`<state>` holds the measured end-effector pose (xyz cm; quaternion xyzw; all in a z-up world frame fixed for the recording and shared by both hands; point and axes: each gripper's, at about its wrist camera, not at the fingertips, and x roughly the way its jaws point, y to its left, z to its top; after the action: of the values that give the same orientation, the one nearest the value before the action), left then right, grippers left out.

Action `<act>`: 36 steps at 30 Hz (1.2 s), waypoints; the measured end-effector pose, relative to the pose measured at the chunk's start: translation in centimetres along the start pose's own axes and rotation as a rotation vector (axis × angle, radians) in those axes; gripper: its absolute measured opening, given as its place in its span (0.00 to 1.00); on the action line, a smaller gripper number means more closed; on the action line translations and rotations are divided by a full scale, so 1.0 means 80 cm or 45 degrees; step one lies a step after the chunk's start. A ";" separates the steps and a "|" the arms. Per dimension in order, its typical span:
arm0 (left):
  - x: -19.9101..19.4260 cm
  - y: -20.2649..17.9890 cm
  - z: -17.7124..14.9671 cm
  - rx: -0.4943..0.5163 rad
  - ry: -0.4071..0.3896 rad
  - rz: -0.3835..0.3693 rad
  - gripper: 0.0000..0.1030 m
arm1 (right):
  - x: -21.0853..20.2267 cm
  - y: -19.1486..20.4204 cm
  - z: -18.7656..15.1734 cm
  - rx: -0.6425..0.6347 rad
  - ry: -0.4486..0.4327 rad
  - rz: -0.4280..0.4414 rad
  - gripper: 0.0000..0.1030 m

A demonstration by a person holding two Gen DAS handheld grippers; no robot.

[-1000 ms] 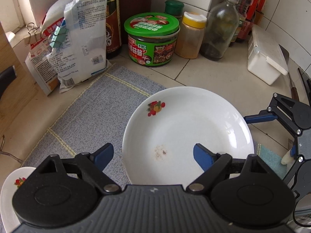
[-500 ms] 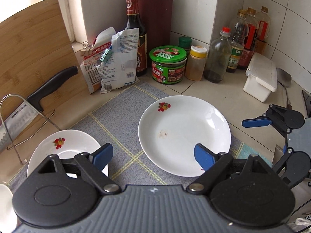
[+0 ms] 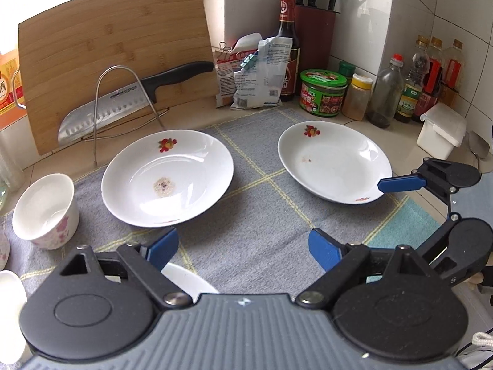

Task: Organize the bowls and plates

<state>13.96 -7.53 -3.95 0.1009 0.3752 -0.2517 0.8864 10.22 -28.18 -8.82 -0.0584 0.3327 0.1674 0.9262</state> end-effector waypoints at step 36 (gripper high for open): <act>-0.020 0.161 -0.051 0.195 0.205 -0.094 0.87 | 0.048 0.259 -0.027 -0.292 0.093 0.136 1.00</act>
<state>17.22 5.55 -5.83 0.1744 0.4284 -0.3033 0.8331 4.49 -8.16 -12.87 -0.1521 0.3475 0.2513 0.8905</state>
